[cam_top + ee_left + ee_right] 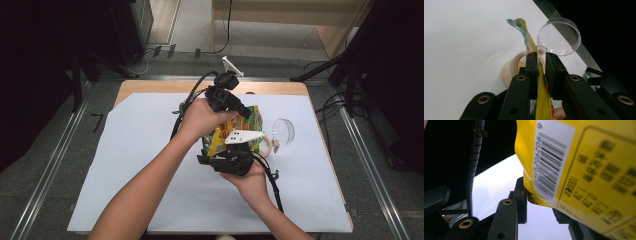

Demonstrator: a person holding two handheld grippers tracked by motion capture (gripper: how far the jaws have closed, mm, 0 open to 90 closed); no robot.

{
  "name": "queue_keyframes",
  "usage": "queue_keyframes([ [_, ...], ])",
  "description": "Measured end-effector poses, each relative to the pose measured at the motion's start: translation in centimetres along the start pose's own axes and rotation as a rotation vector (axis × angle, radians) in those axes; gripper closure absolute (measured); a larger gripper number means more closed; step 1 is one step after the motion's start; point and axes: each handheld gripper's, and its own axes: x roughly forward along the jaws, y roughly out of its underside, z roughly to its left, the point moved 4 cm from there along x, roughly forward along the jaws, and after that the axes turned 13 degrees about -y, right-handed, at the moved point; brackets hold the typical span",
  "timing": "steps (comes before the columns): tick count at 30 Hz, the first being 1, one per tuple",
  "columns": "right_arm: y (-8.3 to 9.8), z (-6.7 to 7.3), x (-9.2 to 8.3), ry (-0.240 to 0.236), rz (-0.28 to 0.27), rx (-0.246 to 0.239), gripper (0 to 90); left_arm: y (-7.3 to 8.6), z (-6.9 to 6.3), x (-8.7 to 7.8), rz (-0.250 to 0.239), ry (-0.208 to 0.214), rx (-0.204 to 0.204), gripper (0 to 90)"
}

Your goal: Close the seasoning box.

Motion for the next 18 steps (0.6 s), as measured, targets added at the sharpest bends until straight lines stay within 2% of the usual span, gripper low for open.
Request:
queue_keyframes([
  [18, 0.05, -0.05, -0.05, 0.006, 0.000, 0.003, 69.8, -0.08, 0.11, 0.17, 0.001, 0.004, -0.001, 81.4],
])
